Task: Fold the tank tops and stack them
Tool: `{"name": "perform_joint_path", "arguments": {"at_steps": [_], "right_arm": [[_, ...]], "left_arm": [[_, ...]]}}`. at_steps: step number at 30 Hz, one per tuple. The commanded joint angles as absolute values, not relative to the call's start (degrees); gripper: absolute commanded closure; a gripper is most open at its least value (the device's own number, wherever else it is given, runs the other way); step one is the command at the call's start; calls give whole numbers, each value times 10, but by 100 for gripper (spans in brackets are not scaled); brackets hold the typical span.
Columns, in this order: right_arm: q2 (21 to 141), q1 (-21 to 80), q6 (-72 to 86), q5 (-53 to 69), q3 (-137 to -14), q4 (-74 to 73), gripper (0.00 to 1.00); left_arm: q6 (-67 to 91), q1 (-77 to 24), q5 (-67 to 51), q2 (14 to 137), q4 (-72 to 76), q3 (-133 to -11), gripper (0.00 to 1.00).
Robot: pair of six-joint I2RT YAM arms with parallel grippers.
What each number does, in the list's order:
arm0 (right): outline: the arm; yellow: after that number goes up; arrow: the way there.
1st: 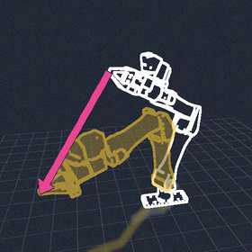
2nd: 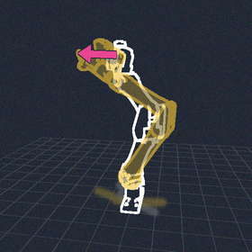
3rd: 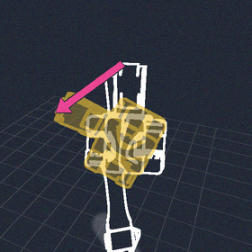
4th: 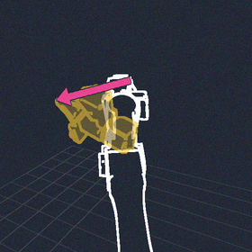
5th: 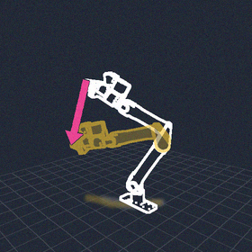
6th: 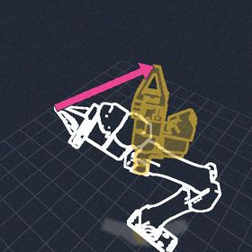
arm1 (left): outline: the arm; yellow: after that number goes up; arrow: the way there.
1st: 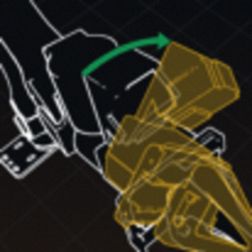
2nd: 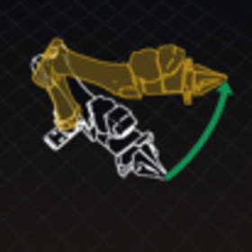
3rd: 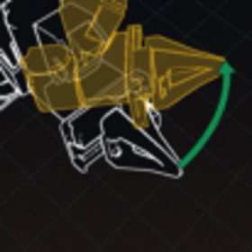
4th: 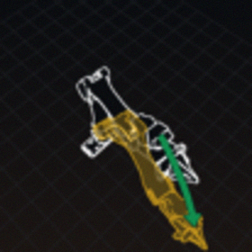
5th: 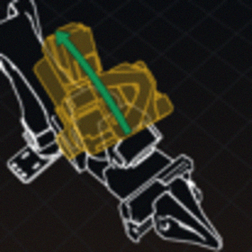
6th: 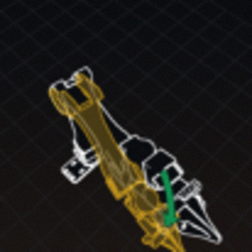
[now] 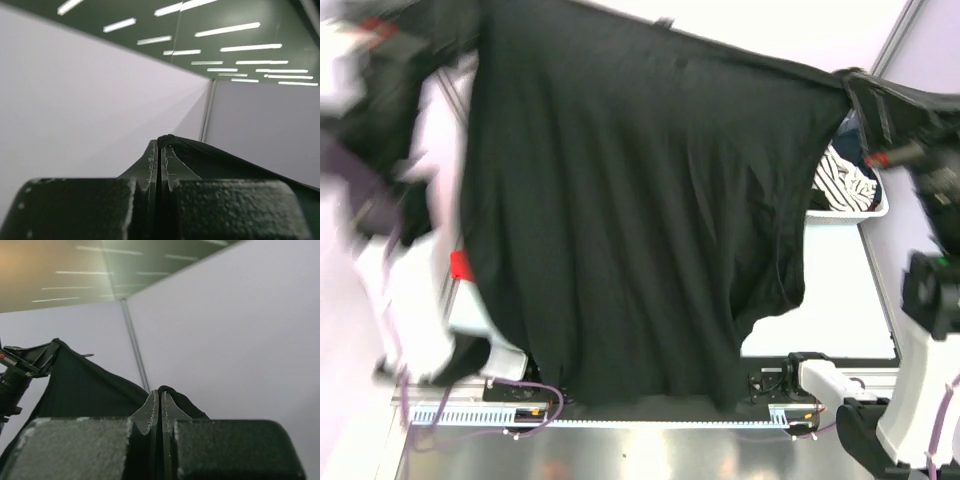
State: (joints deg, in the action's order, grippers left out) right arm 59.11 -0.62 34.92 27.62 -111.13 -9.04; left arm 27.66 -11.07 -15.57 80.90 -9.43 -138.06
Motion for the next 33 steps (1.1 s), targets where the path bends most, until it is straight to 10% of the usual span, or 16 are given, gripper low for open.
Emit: {"name": "perform_joint_path", "arguments": {"at_steps": [1, 15, 17, 19, 22, 26, 33], "right_arm": [[632, -21, 320, 138, -1048, -191, 100], [728, -260, 453, 86, -686, -134, 100], [738, -260, 440, 93, -693, -133, 100], [743, -260, 424, 103, -693, -133, 100], [739, -260, 406, 102, -691, -141, 100], [728, -259, 385, 90, -692, -158, 40], [750, -154, 290, 32, -751, -190, 33]], "left_arm": [[327, -99, -92, 949, -58, -1383, 100], [282, -301, -64, 1353, 93, -1383, 90], [285, -304, -52, 1366, 105, -1389, 69], [282, -302, -38, 1362, 101, -1390, 1], [232, -301, -24, 1317, 56, -1385, 0], [186, -301, 39, 1199, -48, -1300, 0], [221, -301, 126, 986, -189, -1044, 0]]}}
